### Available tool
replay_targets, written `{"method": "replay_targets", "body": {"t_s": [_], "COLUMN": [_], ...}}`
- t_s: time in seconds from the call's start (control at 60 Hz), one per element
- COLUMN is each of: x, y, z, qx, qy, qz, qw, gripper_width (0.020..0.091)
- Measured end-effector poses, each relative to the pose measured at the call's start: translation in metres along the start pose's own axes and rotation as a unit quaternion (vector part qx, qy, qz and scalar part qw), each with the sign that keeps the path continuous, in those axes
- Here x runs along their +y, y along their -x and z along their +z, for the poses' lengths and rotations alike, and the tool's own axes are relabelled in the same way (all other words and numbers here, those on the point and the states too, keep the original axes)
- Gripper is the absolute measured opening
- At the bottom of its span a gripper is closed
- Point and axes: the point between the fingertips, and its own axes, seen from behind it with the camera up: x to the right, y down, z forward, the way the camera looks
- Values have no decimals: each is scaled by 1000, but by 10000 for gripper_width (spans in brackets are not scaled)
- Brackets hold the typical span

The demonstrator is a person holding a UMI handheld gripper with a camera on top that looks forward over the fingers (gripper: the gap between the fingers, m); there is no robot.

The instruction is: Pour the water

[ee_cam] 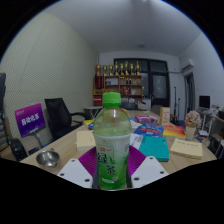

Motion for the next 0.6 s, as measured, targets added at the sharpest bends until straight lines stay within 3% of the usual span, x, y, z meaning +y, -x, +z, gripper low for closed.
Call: {"method": "replay_targets", "body": {"t_s": [0.1, 0.25, 0.267, 0.367, 0.4, 0.417, 0.45, 0.6], "x": [4, -11, -11, -5, 3, 7, 10, 4], "y": [6, -5, -6, -9, -12, -13, -14, -15], "z": [-2, -6, -6, -15, -19, -22, -28, -72], "qx": [-5, -9, -10, -8, -4, -4, -4, -5], "qy": [-20, -21, -21, 1, 24, 33, 45, 50], "qz": [-17, 4, 7, 15, 13, 11, 10, -10], "qw": [1000, 1000, 1000, 1000, 1000, 999, 999, 999], "gripper_width": [379, 409, 465, 590, 667, 745, 801, 829]}}
